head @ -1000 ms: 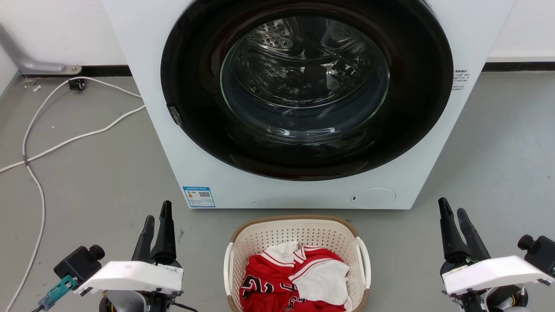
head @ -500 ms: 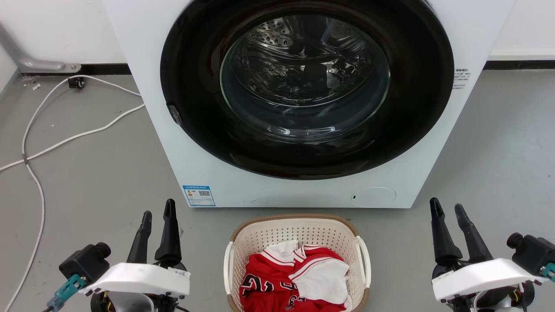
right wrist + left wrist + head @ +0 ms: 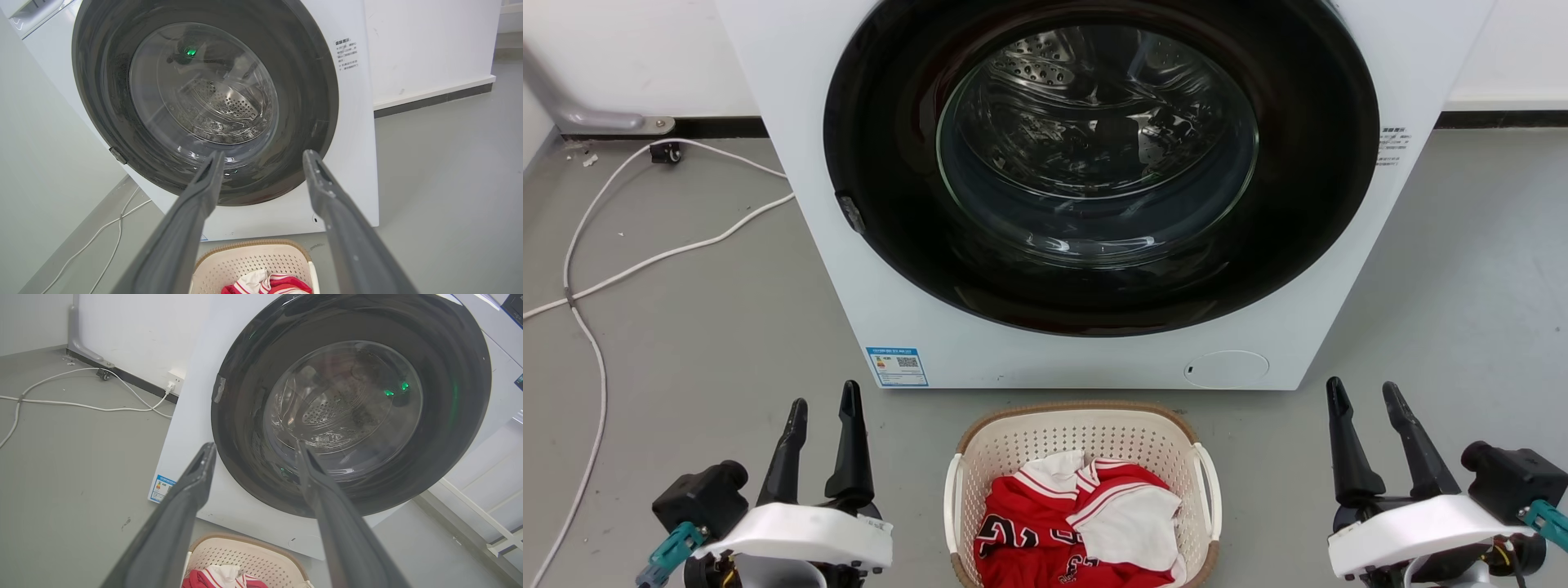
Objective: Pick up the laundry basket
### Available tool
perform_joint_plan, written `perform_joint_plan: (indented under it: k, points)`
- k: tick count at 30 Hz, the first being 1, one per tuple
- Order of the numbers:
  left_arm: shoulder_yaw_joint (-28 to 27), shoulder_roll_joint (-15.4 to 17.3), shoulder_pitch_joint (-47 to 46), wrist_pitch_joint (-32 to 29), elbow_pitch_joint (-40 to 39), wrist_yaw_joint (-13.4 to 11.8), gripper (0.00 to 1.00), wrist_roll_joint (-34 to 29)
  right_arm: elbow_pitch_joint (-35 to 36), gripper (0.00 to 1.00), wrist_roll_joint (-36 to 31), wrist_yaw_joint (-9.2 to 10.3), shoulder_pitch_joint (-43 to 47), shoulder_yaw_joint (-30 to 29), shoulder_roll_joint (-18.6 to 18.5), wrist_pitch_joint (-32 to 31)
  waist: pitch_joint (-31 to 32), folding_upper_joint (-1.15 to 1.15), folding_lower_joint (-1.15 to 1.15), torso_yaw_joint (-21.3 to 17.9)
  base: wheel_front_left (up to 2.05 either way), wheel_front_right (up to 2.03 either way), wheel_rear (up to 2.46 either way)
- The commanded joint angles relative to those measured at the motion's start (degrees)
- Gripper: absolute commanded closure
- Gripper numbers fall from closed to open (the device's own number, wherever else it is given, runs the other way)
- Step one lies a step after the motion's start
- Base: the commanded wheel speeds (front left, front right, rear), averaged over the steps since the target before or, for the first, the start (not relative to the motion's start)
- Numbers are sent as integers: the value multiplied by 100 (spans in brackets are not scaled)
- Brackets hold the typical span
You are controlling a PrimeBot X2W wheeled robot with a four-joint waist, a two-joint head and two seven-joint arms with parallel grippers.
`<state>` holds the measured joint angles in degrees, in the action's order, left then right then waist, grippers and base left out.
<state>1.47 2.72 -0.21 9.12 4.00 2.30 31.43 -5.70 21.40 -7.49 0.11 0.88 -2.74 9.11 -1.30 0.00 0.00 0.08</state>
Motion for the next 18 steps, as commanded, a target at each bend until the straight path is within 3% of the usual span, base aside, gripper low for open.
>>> perform_joint_plan:
  k: [1, 18]
  points:
    - [18, 16, 34, 56, -46, -29, 0, -153, 70, 0, -182, 0, 28, 1, -22, 63, -2, 0, 0, 1, 0, 0, 0]
    - [110, 18, 119, 270, 43, -128, 0, -934, -29, 0, -1041, 0, 80, -18, -22, 273, -31, 0, 0, 0, 0, 0, 0]
